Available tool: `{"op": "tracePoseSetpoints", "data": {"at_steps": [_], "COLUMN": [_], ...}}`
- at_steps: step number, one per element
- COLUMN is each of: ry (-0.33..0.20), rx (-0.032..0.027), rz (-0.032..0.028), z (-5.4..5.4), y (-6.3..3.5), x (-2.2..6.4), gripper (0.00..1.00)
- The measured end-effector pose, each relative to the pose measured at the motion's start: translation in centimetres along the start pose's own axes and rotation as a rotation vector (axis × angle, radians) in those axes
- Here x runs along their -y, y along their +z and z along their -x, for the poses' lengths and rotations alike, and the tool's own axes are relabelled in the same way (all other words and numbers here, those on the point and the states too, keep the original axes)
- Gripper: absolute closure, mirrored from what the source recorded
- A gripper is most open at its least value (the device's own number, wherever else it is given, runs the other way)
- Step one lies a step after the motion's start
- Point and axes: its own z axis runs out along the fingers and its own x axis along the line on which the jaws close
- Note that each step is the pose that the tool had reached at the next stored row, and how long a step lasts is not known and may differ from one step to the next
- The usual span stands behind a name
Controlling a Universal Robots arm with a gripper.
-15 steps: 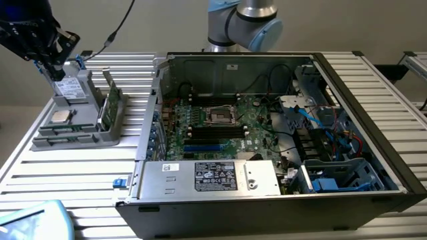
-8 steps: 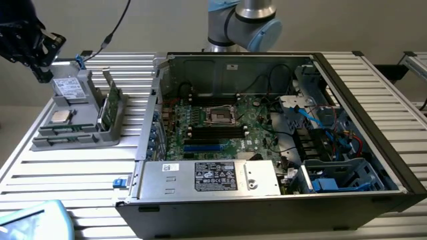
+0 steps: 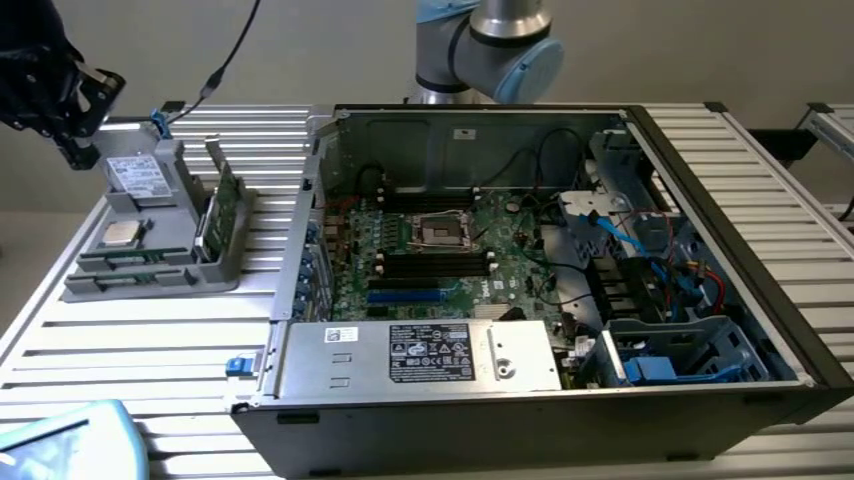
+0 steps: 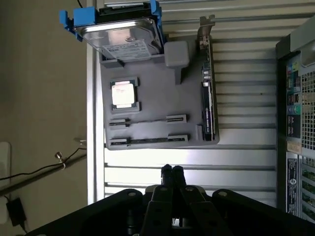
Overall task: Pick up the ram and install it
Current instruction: 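Reach for the ram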
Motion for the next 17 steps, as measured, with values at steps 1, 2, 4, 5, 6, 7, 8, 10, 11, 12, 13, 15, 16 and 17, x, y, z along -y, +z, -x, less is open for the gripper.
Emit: {"op": "tracePoseSetpoints", "data": {"at_steps": [1,2,4,5,6,7,8,10,11,12,13,15,16,17], "ry": [-0.007,-0.013,-0.026,-0.033,-0.040,-0.047,-0.053,-0.063,-0.067,-0.070,-0.073,-0.077,-0.078,-0.078], "rx": [-0.0005,-0.0010,-0.0019,-0.0024,-0.0028,-0.0034,-0.0039,-0.0047,-0.0048,-0.0052,-0.0054,-0.0057,-0.0057,-0.0057], "rz": [-0.0006,-0.0013,-0.0025,-0.0032,-0.0039,-0.0045,-0.0052,-0.0060,-0.0060,-0.0058,-0.0057,-0.0059,-0.0060,-0.0060], "z": [-0.1,-0.2,-0.5,-0.6,-0.7,-0.9,-1.0,-1.4,-1.6,-1.9,-2.2,-2.5,-2.6,-2.6], "y": [0.07,0.12,0.27,0.34,0.41,0.48,0.55,0.67,0.70,0.73,0.76,0.80,0.82,0.83], "x": [0.00,0.01,0.02,0.03,0.04,0.04,0.05,0.06,0.07,0.07,0.07,0.06,0.01,-0.07], "gripper": [0.89,0.89,0.89,0.89,0.89,0.89,0.89,0.89,0.89,0.89,0.89,0.89,0.89,0.89]}}
